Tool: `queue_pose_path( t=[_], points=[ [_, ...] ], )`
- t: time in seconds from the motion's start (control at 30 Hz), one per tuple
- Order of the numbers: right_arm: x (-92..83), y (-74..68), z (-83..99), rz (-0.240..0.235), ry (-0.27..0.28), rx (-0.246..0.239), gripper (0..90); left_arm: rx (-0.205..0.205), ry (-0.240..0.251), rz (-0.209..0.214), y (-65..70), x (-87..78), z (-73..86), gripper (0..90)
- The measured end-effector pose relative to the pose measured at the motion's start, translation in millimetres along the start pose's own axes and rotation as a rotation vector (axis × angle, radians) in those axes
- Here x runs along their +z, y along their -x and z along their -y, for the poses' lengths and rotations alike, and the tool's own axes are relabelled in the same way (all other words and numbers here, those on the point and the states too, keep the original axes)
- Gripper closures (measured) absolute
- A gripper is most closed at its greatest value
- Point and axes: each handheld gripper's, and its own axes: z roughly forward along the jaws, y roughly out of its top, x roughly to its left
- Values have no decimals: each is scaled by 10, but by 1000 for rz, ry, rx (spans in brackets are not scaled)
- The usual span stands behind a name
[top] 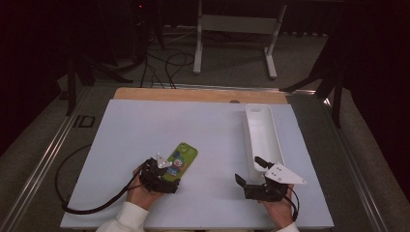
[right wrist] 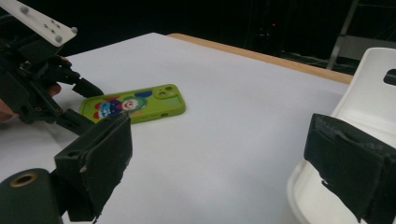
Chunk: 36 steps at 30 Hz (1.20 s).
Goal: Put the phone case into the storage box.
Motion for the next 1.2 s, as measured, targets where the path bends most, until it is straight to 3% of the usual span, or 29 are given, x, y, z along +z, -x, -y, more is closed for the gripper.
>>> queue_pose_path(
  t=[0.1, 0.23, 0.37, 0.47, 0.67, 0.83, 0.9, 1.0, 1.07, 1.13, 1.2],
  points=[
    [25, 36, -9, 0, -10, 0, 77, 5, 3, 6, -5, -1, 15, 134],
    [38, 50, -10, 1, -15, -2, 78, 8, -2, -1, -4, 8, 31, 20],
    [42, 57, -10, -2, -12, -8, 78, 12, 37, 1, -16, -46, 27, 0],
    [42, 61, -8, -4, -10, -11, 78, 18, 121, 24, -47, -181, 31, 0],
    [37, 74, 3, -16, 1, 0, 81, 53, 286, 13, -136, -473, 95, 0],
    [33, 77, 18, -23, -2, 4, 86, 37, 399, 19, -298, -666, 218, 0],
    [20, 72, 15, -12, 4, 1, 85, 44, 469, -1, -336, -751, 280, 0],
    [-10, 77, 9, -5, 19, 7, 85, 41, 529, 9, -403, -857, 352, 0],
    [-22, 78, 9, -3, 22, 11, 84, 40, 543, 9, -427, -886, 376, 0],
    [-45, 88, 23, -2, 30, 12, 83, 39, 605, 26, -471, -960, 458, 0],
    [-55, 89, 35, -6, 36, 11, 82, 46, 634, 36, -480, -996, 499, 0]
  ],
)
